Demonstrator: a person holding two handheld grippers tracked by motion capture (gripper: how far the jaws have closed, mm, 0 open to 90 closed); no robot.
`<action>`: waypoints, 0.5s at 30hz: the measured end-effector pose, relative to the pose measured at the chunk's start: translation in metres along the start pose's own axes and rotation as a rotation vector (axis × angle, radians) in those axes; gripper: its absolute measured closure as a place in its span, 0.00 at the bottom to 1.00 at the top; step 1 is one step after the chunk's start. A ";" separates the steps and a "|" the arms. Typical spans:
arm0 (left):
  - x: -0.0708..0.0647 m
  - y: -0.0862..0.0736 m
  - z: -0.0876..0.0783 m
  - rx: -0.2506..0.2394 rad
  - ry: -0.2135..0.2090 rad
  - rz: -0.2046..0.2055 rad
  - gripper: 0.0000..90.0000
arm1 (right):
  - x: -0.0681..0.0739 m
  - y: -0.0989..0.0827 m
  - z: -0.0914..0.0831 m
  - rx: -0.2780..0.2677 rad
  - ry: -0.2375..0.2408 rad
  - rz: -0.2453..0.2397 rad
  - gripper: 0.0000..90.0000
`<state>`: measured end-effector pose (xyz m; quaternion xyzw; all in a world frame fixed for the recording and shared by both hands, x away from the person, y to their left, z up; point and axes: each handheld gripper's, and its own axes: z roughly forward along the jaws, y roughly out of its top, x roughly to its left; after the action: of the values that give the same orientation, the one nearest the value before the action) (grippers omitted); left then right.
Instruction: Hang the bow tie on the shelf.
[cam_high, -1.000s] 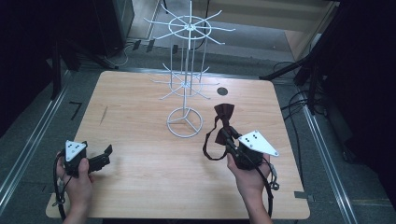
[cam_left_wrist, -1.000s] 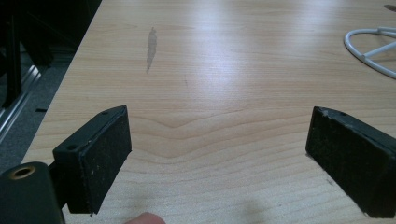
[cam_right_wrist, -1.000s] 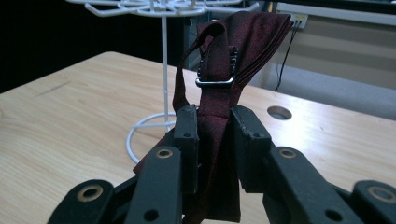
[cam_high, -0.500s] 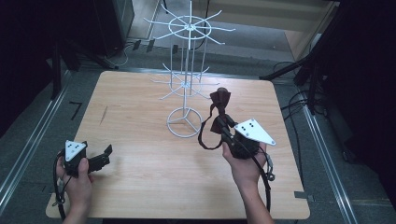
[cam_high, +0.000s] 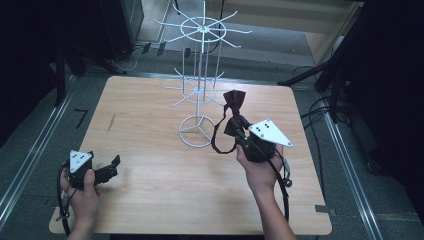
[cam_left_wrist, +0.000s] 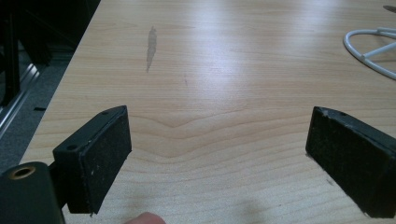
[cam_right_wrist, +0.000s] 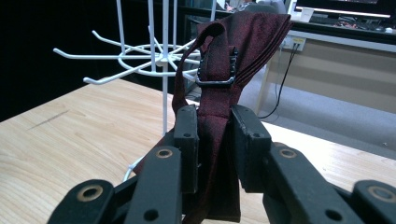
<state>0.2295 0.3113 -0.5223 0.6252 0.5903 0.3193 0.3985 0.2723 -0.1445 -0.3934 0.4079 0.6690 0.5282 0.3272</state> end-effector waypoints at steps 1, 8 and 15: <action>0.000 0.000 0.000 0.000 0.000 0.000 0.08 | 0.000 0.000 0.001 0.002 0.001 0.000 0.83; 0.000 0.000 0.000 0.000 0.000 0.000 0.08 | 0.000 -0.001 0.010 0.008 0.006 0.010 0.83; 0.000 0.000 0.000 -0.001 -0.002 -0.003 0.08 | 0.001 -0.004 0.019 0.029 0.006 0.018 0.83</action>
<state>0.2296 0.3116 -0.5223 0.6244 0.5908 0.3182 0.3998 0.2878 -0.1360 -0.4019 0.4171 0.6737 0.5226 0.3147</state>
